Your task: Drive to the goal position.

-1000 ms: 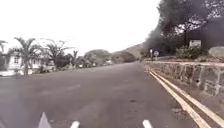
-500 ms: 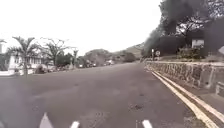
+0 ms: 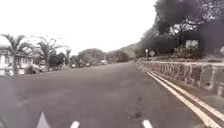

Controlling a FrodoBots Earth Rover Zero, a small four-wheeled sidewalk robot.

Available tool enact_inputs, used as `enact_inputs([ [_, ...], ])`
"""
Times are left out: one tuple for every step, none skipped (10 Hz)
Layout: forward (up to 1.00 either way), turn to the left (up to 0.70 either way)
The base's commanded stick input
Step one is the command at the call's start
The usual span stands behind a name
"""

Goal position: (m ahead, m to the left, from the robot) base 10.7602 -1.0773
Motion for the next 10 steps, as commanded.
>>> enact_inputs([
  [0.50,0.00],
  [0.50,0.00],
  [0.50,0.00],
  [0.50,0.00],
  [0.50,0.00],
  [0.50,0.00],
  [0.50,-0.50],
  [0.50,-0.50],
  [0.50,-0.50],
  [0.50,-0.50],
])
